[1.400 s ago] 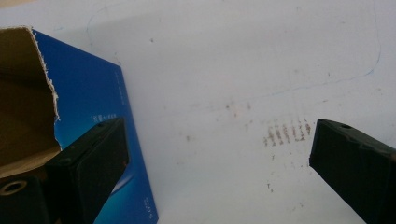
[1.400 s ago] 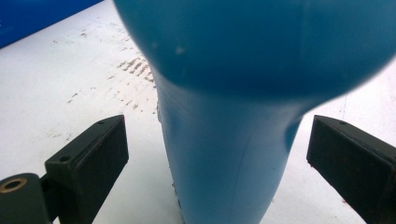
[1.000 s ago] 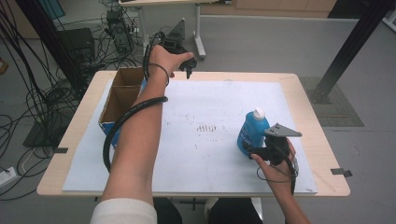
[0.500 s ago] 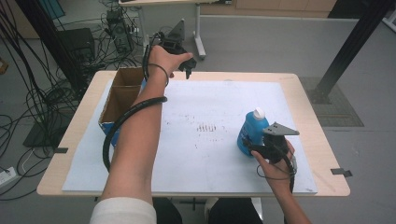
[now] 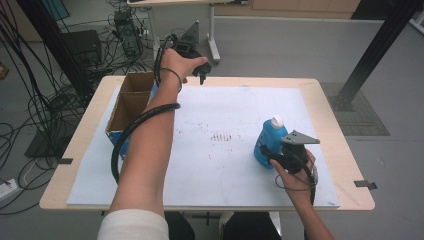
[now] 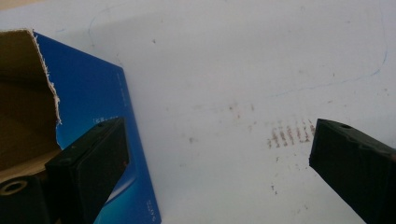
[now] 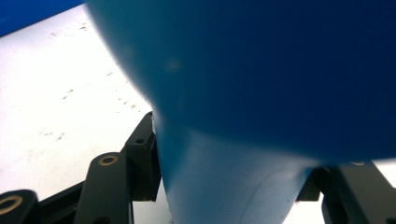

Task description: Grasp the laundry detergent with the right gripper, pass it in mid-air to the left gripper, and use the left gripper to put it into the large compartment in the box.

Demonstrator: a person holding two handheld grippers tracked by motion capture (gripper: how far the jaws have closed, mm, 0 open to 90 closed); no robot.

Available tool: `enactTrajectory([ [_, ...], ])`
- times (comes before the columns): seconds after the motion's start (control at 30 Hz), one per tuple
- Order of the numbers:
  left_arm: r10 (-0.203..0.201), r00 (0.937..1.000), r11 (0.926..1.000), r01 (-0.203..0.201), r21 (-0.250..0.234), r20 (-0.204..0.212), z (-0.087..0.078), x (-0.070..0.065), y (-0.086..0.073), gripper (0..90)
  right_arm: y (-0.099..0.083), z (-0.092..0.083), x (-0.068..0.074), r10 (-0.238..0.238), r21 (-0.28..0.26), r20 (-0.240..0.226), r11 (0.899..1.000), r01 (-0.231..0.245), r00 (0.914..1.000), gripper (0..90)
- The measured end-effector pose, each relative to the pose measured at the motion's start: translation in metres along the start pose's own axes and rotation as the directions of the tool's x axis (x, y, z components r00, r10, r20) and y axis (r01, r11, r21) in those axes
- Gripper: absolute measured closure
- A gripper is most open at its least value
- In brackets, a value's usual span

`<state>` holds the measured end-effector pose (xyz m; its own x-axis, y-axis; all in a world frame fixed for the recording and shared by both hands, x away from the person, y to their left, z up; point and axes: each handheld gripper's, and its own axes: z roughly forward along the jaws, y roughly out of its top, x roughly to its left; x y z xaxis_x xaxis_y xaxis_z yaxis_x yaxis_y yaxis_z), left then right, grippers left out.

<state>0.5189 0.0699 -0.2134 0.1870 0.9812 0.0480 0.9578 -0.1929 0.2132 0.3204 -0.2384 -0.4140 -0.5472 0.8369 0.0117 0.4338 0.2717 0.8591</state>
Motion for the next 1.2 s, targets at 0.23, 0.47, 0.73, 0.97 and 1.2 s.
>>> enactTrajectory([
  [0.23,0.004,1.0000,1.0000,-0.004,0.003,-0.005,-0.0002,-0.0003,0.0001,5.6,-0.0002,-0.0001,0.0000,-0.001,-0.001,0.001,1.000,0.001,1.0000,41.3],
  [0.47,0.001,1.0000,1.0000,-0.001,0.002,-0.006,-0.0003,0.0003,-0.0004,5.6,-0.0002,-0.0002,0.0003,-0.003,-0.001,0.002,1.000,0.003,1.0000,41.4],
  [0.73,0.004,0.9999,1.0000,-0.004,0.007,-0.011,0.0005,-0.0012,-0.0006,5.6,0.0002,0.0001,-0.0001,-0.003,0.000,-0.001,1.000,0.003,1.0000,41.4],
  [0.97,0.009,0.9999,0.9999,-0.009,0.004,-0.013,-0.0006,-0.0047,0.0006,5.6,0.0007,0.0001,-0.0010,-0.011,0.004,-0.006,1.000,0.011,0.9999,41.4],
  [1.2,0.010,0.9998,0.9999,-0.010,0.007,-0.020,0.0005,-0.0055,-0.0001,5.5,0.0011,0.0001,-0.0004,-0.010,0.009,-0.004,1.000,0.010,0.9999,41.3],
])
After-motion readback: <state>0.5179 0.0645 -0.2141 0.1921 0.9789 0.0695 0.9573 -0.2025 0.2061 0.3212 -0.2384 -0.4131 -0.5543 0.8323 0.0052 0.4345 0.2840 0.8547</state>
